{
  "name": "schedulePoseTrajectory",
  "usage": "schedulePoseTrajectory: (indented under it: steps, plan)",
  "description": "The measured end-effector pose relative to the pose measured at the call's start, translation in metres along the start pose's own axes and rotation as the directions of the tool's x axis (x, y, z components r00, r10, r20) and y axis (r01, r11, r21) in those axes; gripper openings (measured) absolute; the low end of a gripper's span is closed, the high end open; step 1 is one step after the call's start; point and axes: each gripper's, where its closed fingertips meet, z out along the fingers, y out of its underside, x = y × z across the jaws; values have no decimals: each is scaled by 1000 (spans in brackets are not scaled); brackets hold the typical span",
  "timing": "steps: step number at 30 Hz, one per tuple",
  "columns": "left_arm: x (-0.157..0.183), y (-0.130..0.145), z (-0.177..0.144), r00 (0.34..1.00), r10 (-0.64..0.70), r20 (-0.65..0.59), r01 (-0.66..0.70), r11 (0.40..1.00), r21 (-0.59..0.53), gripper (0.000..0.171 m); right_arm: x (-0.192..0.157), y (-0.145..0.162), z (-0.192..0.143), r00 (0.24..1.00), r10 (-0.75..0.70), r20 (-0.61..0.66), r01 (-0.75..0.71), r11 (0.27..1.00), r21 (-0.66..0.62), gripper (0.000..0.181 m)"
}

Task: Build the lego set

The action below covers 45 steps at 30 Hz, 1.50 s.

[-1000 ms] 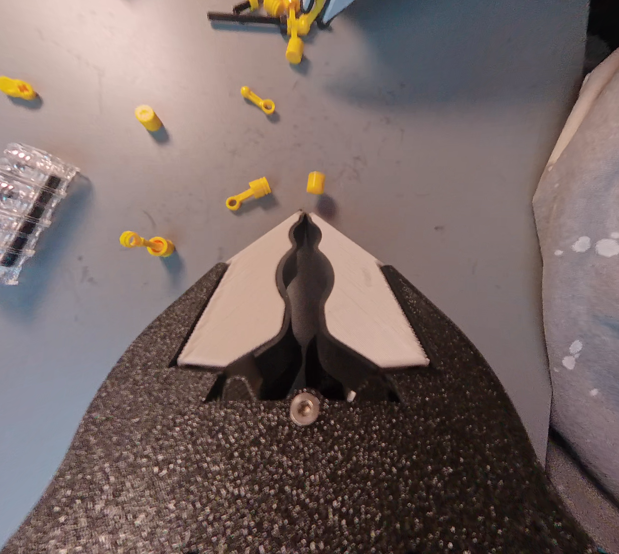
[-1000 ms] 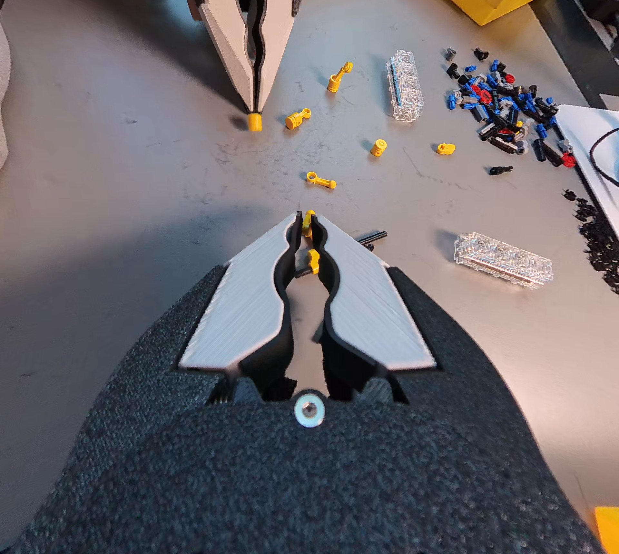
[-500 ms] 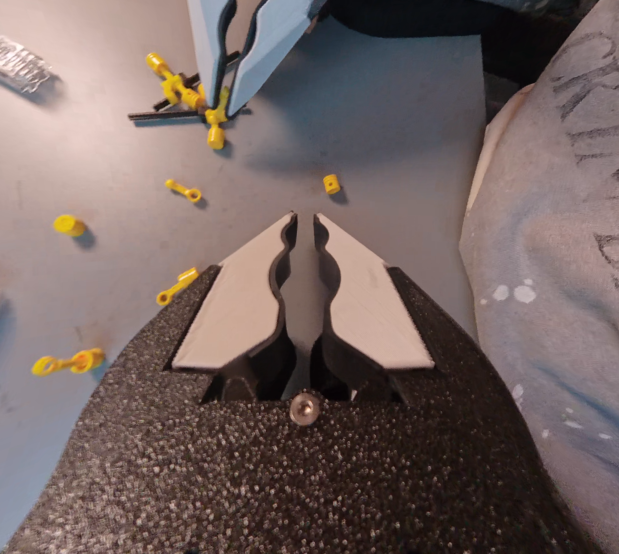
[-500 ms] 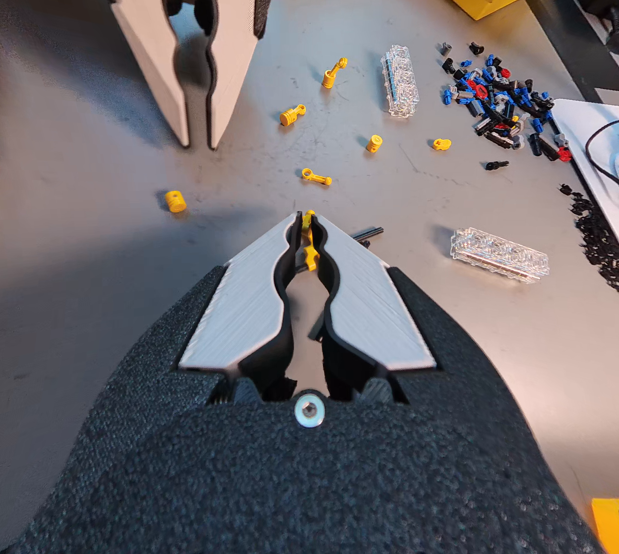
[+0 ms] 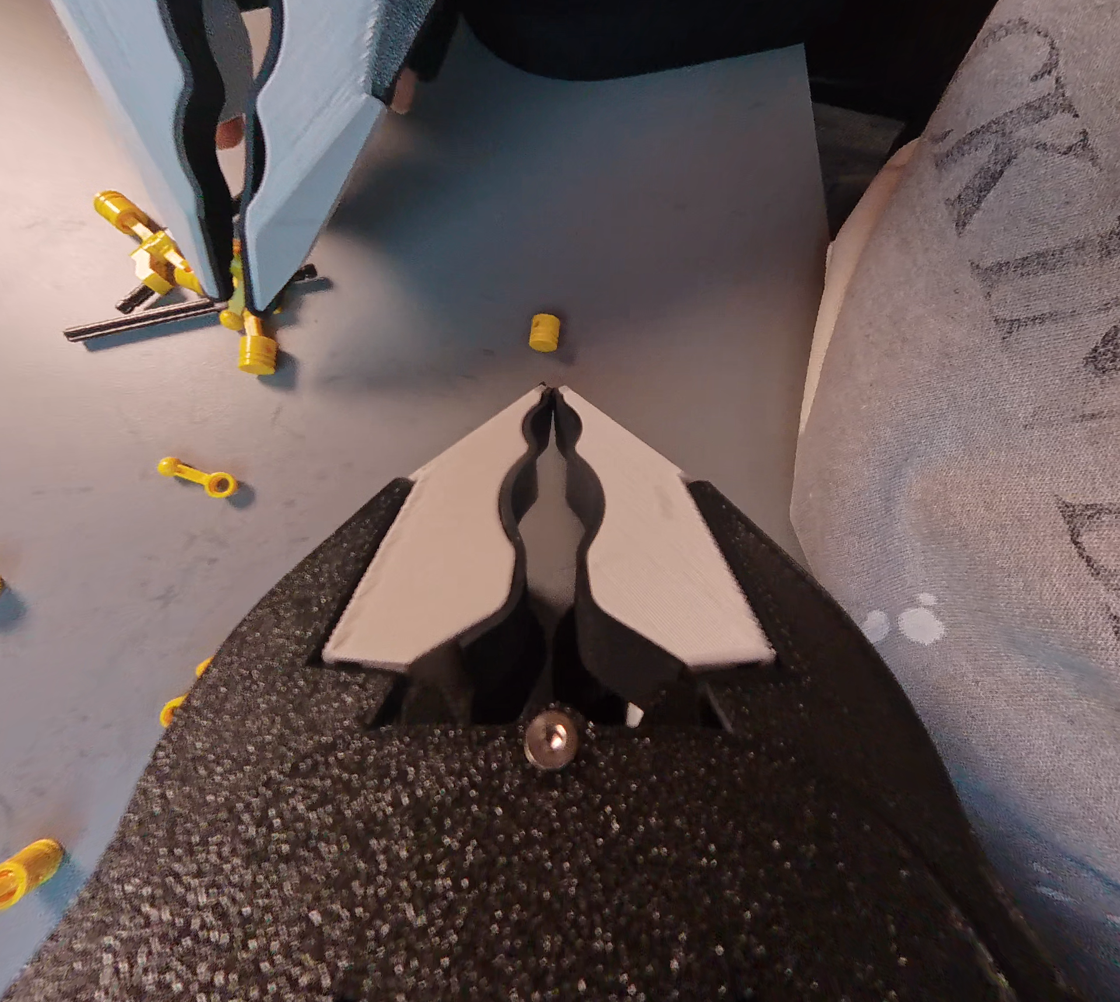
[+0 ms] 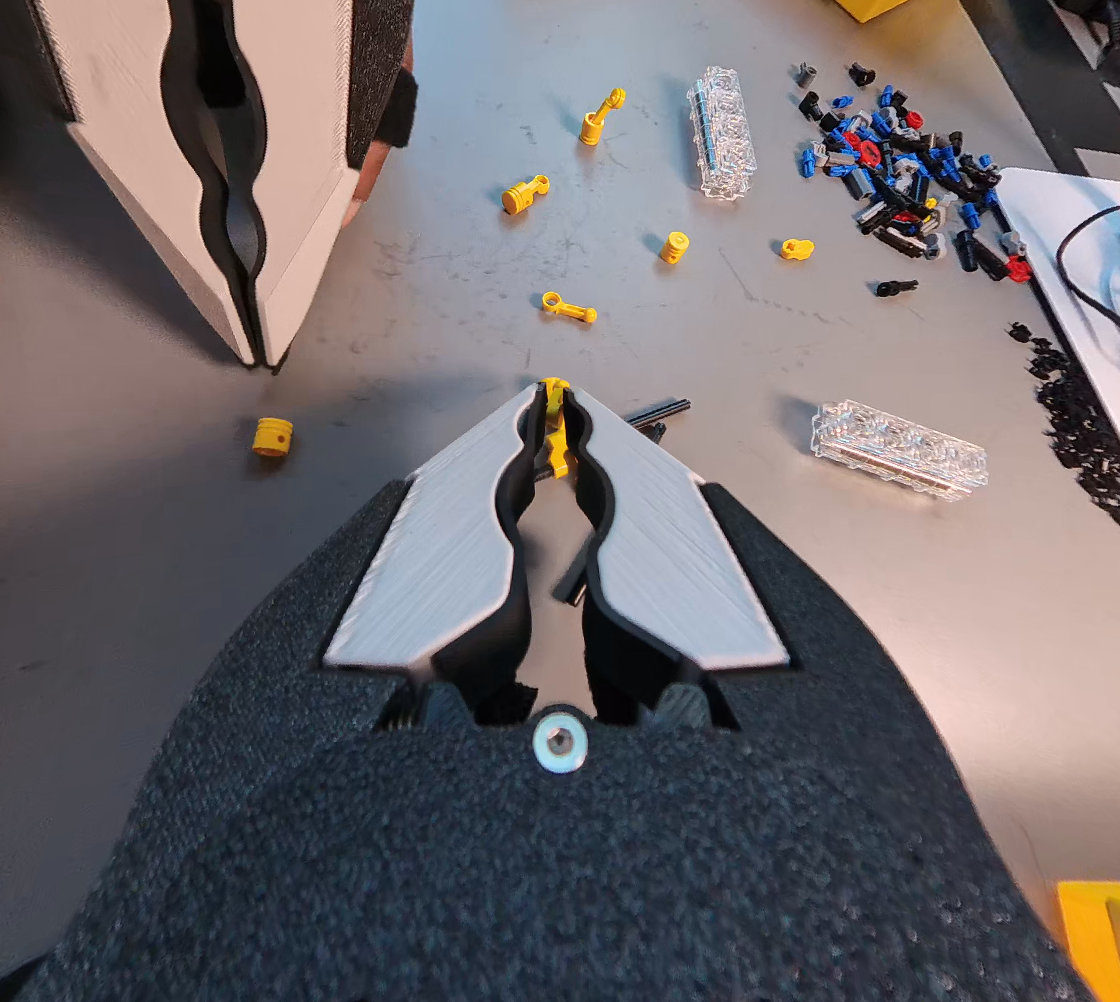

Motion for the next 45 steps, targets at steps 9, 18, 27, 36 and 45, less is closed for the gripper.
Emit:
schedulePoseTrajectory:
  steps: [9,18,27,36,45]
  plan:
    - [-14,-15,17,997,44,57,-45,999,16,23,4,4,-1,1000,10,-12,-10,1000,-10,5]
    - [-24,-13,11,993,99,58,-98,995,-19,7,5,6,-3,1000,4,-21,-4,1000,-22,5]
    - [-26,6,-10,996,32,81,-33,999,13,8,3,7,-1,1000,0,-12,-1,1000,-30,5]
    - [-25,7,-21,996,26,88,-29,999,30,6,4,9,0,1000,10,-13,-10,999,-35,5]
    - [-28,13,-21,996,3,88,-4,1000,17,0,3,8,0,1000,8,-11,-8,999,-33,5]
